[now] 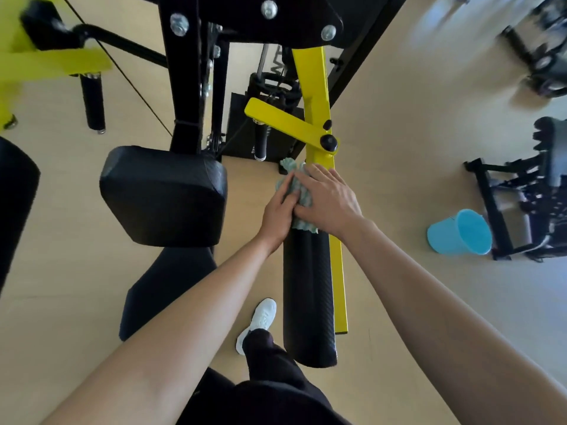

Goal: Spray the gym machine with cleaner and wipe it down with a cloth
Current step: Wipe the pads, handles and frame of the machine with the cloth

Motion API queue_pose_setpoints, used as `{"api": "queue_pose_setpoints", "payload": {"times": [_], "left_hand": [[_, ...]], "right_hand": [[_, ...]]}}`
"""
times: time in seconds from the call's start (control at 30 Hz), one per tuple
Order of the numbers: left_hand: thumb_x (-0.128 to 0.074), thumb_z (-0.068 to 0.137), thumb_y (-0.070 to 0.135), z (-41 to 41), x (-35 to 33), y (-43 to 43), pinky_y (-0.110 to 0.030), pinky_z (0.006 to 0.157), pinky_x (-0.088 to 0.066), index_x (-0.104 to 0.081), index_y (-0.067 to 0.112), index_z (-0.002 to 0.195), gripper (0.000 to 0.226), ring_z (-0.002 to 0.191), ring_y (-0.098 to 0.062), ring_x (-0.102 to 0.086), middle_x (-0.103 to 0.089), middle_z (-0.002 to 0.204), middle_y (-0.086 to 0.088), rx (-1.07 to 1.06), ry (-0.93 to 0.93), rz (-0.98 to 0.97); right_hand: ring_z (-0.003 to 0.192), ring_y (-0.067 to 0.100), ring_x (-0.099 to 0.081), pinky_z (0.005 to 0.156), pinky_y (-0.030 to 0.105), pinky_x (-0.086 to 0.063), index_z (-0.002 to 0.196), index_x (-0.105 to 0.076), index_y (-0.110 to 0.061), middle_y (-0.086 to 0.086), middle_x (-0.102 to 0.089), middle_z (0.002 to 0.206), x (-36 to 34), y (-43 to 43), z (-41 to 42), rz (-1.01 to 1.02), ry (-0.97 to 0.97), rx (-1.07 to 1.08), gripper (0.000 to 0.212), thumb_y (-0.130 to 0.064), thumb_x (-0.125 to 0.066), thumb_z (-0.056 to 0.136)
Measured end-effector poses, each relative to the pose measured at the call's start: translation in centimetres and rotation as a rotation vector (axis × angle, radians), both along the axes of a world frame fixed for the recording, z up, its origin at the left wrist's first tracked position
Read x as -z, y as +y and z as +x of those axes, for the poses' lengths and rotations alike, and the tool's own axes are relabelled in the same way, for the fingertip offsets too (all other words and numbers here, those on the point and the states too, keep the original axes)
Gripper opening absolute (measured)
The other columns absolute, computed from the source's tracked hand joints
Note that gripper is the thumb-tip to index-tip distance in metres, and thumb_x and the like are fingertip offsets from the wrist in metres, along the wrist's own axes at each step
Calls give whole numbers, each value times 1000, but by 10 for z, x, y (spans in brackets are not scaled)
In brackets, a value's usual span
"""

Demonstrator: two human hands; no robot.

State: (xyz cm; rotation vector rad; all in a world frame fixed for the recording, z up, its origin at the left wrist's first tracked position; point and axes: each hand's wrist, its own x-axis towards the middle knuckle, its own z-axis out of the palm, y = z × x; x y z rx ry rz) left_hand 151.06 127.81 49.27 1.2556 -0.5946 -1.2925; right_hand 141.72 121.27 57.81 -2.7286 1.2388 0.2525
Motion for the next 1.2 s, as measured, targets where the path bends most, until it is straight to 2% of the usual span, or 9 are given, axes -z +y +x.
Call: {"api": "queue_pose_setpoints", "payload": {"times": [0.13, 0.27, 0.47, 0.6, 0.7, 0.87, 0.97, 1.07, 1.2], "left_hand": [[-46, 107, 29, 1, 8, -2, -29, 113, -46, -40, 23, 158, 52, 136, -7, -54, -54, 153, 1, -22, 64, 12], [-42, 110, 22, 1, 12, 3, -17, 102, -48, -37, 20, 160, 50, 135, -4, -54, -51, 154, 2, -15, 97, -10], [-52, 103, 34, -11, 9, 43, -27, 112, -45, -37, 28, 159, 59, 136, -4, -53, -52, 153, 8, 12, 124, 36], [-51, 108, 24, -22, 13, 86, -38, 111, -45, -37, 28, 158, 52, 138, -15, -50, -53, 154, 0, 65, 107, 74], [-53, 107, 15, -28, 18, 119, -29, 107, -43, -37, 24, 158, 54, 135, -10, -43, -53, 154, -7, 117, 113, 91], [-58, 105, 15, -39, 22, 157, -41, 117, -43, -38, 25, 159, 59, 142, -14, -50, -49, 157, 4, 183, 144, 107], [-64, 99, 25, -45, 22, 166, -47, 121, -38, -38, 30, 159, 66, 145, -15, -46, -45, 160, 7, 183, 156, 108], [-65, 100, 32, -41, 15, 155, -44, 117, -44, -37, 32, 159, 65, 140, -10, -51, -49, 156, 10, 209, 145, 92], [-53, 107, 33, -27, 2, 115, -35, 114, -46, -29, 32, 162, 60, 123, 11, -57, -54, 144, 19, 222, 101, 85]], "right_hand": [[154, 21, -25, 129, 41, -13, 150, -49, -23, 0, -41, 159, 5, -7, 6, -9, 34, -49, 69, -46, -62, 87], [158, 23, -13, 130, 44, -8, 154, -44, -23, 1, -31, 165, 10, 1, 2, -20, 34, -44, 71, -47, -59, 89], [160, 18, 0, 129, 40, 1, 154, -46, -22, -2, -21, 171, 10, 43, -16, -27, -33, -25, 75, -49, -63, 85], [160, 18, -5, 130, 42, -4, 147, -55, -19, 0, -31, 167, 18, 87, -30, -65, -46, -21, 71, -47, -66, 82], [159, 16, -11, 130, 43, -8, 142, -60, -18, -1, -37, 165, 25, 119, -46, -81, -78, 7, 69, -45, -71, 79], [158, 16, -18, 128, 50, -20, 145, -57, -17, -3, -37, 164, 31, 166, -73, -107, -168, 94, 73, -39, -77, 78], [156, 17, -25, 126, 50, -25, 145, -58, -17, -3, -39, 164, 34, 178, -79, -139, -227, 133, 75, -36, -80, 76], [157, 15, -22, 128, 46, -21, 145, -57, -21, -6, -35, 166, 32, 175, -74, -111, -223, 175, 79, -43, -83, 74], [159, 15, -12, 129, 45, -16, 151, -50, -24, -7, -24, 170, 27, 156, -57, -57, -203, 206, 81, -43, -80, 78]]}}
